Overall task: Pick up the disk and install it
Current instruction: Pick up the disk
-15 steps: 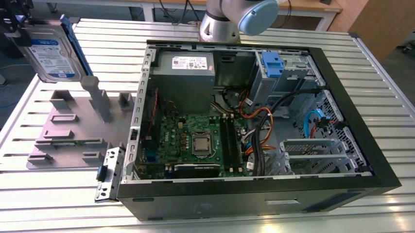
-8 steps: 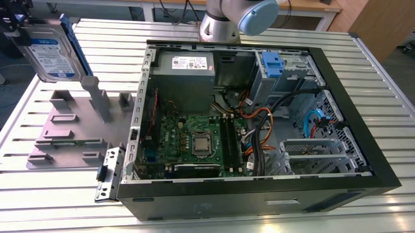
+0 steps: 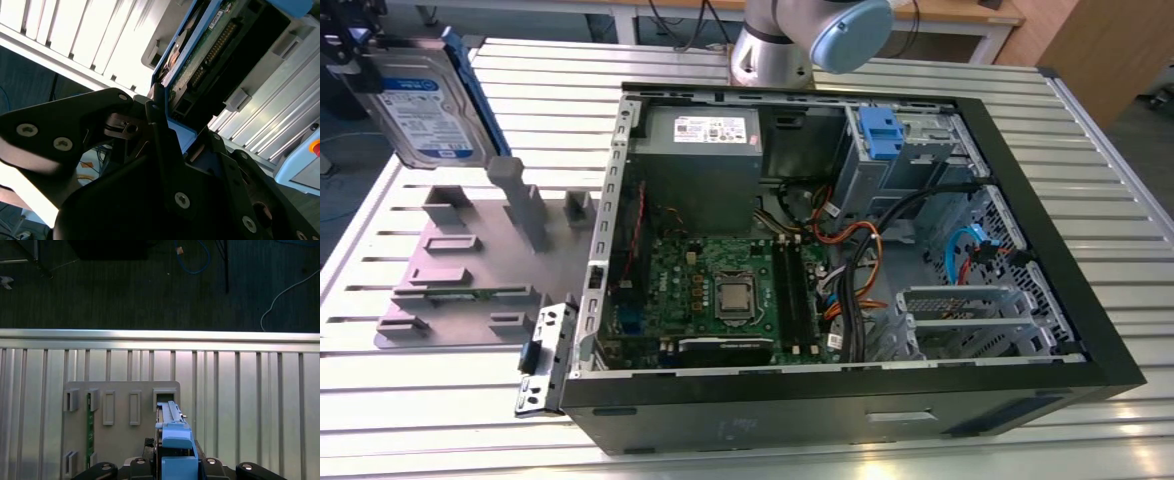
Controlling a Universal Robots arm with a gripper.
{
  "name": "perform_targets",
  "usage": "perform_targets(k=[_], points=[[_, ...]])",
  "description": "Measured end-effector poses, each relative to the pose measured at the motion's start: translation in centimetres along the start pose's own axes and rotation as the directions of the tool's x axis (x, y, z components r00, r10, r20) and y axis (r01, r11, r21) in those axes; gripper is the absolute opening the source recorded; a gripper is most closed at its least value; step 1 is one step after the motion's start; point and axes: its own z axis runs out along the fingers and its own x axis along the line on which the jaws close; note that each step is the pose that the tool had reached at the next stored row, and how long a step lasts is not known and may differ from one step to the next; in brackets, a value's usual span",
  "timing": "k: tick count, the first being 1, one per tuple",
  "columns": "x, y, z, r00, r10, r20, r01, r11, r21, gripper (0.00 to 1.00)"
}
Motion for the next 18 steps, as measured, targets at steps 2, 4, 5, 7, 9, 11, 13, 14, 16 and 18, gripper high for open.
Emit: perform_targets(k=[2, 4, 5, 7, 9, 11, 13, 14, 16, 18], points=[[0.0, 0.0, -0.04, 1.0, 0.0, 0.0, 0.0, 1.0, 0.0, 0.37], [0.0, 0.0, -0.08, 1.0, 0.0, 0.0, 0.0, 1.0, 0.0, 0.37], [0.0, 0.01, -0.1, 1.0, 0.0, 0.0, 0.0, 1.0, 0.0, 0.37], [0.0, 0.01, -0.15, 1.0, 0.0, 0.0, 0.0, 1.0, 0.0, 0.37], [0.0, 0.01, -0.19, 1.0, 0.0, 0.0, 0.0, 1.0, 0.0, 0.37], [0.0, 0.01, -0.23, 1.0, 0.0, 0.0, 0.0, 1.0, 0.0, 0.37], [0.0, 0.01, -0.28, 1.0, 0.0, 0.0, 0.0, 1.0, 0.0, 0.37], [0.0, 0.01, -0.3, 1.0, 0.0, 0.0, 0.0, 1.0, -0.0001, 0.37], [0.0, 0.02, -0.35, 1.0, 0.0, 0.0, 0.0, 1.0, 0.0, 0.37], [0.0, 0.02, -0.4, 1.0, 0.0, 0.0, 0.0, 1.0, 0.0, 0.37]])
